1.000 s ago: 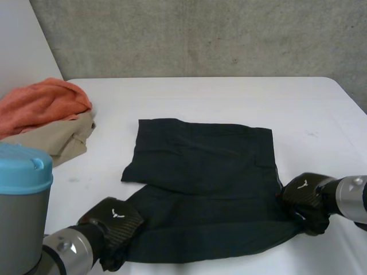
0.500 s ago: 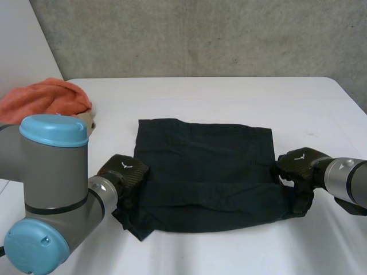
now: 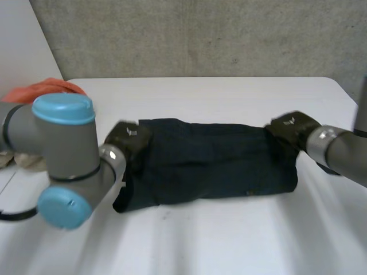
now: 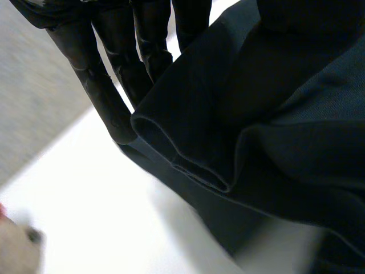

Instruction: Fold the laundry.

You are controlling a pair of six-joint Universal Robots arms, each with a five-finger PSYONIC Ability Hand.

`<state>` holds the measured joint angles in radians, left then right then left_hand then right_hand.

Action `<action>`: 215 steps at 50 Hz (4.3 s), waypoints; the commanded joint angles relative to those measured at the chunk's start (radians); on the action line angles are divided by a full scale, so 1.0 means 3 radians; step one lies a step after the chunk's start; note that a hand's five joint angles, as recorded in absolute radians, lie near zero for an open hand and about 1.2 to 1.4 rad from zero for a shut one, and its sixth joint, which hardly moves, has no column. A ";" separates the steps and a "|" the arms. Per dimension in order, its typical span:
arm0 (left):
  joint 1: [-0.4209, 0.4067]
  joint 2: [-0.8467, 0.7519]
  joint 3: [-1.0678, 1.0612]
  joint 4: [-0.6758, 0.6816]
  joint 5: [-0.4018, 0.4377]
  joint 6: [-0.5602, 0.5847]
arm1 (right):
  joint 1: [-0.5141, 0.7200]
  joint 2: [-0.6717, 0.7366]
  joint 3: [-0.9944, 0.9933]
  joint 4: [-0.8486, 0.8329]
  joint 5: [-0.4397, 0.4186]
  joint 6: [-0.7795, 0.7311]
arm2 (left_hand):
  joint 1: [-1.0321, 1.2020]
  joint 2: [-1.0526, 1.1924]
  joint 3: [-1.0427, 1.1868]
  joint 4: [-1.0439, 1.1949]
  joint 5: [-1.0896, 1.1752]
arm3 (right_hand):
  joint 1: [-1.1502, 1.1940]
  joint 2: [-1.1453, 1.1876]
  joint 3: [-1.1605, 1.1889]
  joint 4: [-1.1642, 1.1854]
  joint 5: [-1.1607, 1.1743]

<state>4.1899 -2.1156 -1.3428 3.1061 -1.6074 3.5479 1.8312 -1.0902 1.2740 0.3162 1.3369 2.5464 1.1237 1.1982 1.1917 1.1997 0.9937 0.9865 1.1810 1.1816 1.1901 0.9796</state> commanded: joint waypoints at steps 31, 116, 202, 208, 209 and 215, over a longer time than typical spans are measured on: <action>0.0080 -0.0624 0.0386 0.2343 0.0046 0.0819 | 0.0518 0.0833 -0.1630 -0.0379 0.1276 0.0266 | -0.3164 -0.3412 -0.3391 -0.3417 -0.3312 | -0.2707 -0.3355 -0.3357 -0.3385 -0.3265; -0.0012 0.0676 -0.1143 0.1565 -0.0062 -0.0577 | -0.0055 0.0504 0.0468 -0.1044 0.0110 0.0864 | -0.3164 -0.3412 -0.3391 -0.3417 -0.3312 | -0.1421 -0.2069 -0.2071 -0.2100 -0.1980; -0.0769 -0.1405 0.1812 0.0415 -0.0231 -0.0567 | 0.0180 0.0693 -0.0738 -0.0149 -0.0120 0.1386 | -0.2956 -0.3204 -0.3183 -0.3209 -0.3104 | -0.2707 -0.3355 -0.3357 -0.3385 -0.3265; -0.0754 -0.1487 0.1752 0.0058 -0.0277 -0.0557 | 0.0185 0.0995 -0.1081 0.0060 -0.0115 0.1376 | -0.2985 -0.3233 -0.3212 -0.3238 -0.3133 | -0.2707 -0.3355 -0.3357 -0.3385 -0.3265; -0.0759 -0.1467 0.1685 0.0016 -0.0277 -0.0552 | 0.0185 0.1006 -0.1097 0.0061 -0.0115 0.1376 | -0.2995 -0.3243 -0.3222 -0.3248 -0.3143 | -0.2707 -0.3355 -0.3357 -0.3385 -0.3265; -0.0795 -0.1068 0.1102 0.0026 -0.0272 -0.0541 | 0.0190 0.1001 -0.1112 0.0061 -0.0115 0.1289 | -0.2995 -0.3243 -0.3222 -0.3248 -0.3143 | -0.2707 -0.3355 -0.3357 -0.3385 -0.3265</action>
<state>3.9590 -2.5462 -0.8477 3.1196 -1.6886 3.3812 1.8869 -0.7887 0.9466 0.3344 1.3034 2.9549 0.1926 0.2042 0.2115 0.2037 0.0463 0.2043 0.2226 0.2168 0.2343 0.0690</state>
